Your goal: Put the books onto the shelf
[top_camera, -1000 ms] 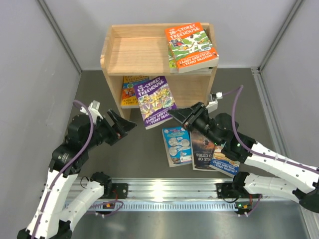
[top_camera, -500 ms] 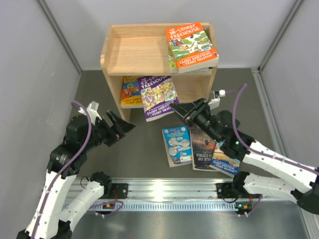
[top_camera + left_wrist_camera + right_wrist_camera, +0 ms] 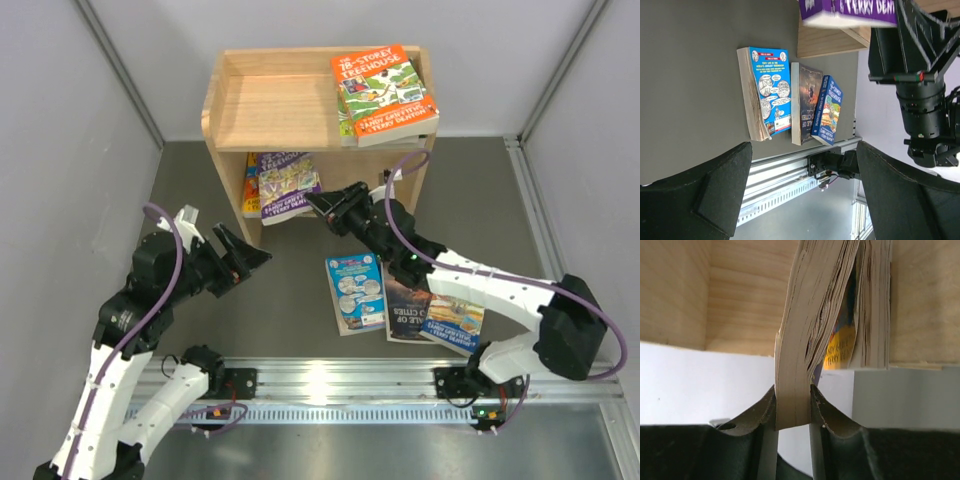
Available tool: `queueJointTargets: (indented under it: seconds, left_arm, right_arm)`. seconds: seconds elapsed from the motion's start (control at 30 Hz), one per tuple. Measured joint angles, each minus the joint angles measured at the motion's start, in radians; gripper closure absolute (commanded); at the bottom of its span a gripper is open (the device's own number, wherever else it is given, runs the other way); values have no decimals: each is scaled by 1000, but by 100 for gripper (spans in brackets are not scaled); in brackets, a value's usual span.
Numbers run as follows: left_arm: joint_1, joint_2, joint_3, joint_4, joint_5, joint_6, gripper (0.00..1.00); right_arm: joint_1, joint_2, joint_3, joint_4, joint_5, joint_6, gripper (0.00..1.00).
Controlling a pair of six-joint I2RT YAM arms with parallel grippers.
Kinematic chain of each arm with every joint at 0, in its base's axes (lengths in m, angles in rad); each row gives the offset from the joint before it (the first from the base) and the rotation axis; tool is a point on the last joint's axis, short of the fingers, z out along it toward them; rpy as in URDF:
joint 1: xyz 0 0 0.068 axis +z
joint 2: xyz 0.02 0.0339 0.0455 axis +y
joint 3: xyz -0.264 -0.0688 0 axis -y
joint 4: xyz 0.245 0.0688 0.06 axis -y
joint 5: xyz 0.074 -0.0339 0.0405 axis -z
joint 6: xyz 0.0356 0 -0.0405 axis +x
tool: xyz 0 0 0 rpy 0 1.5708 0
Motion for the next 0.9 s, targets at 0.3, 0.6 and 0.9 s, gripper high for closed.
queueJointTargets:
  seconds: [0.3, 0.6, 0.9]
  left_arm:
    - [0, 0, 11, -42, -2, 19, 11]
    - [0, 0, 15, -56, -3, 43, 11]
    - [0, -18, 9, -54, -10, 48, 11]
  right_arm:
    - [-2, 178, 90, 72, 90, 47, 100]
    - [-4, 308, 176, 85, 94, 64, 88]
    - [-7, 283, 173, 63, 14, 77, 21]
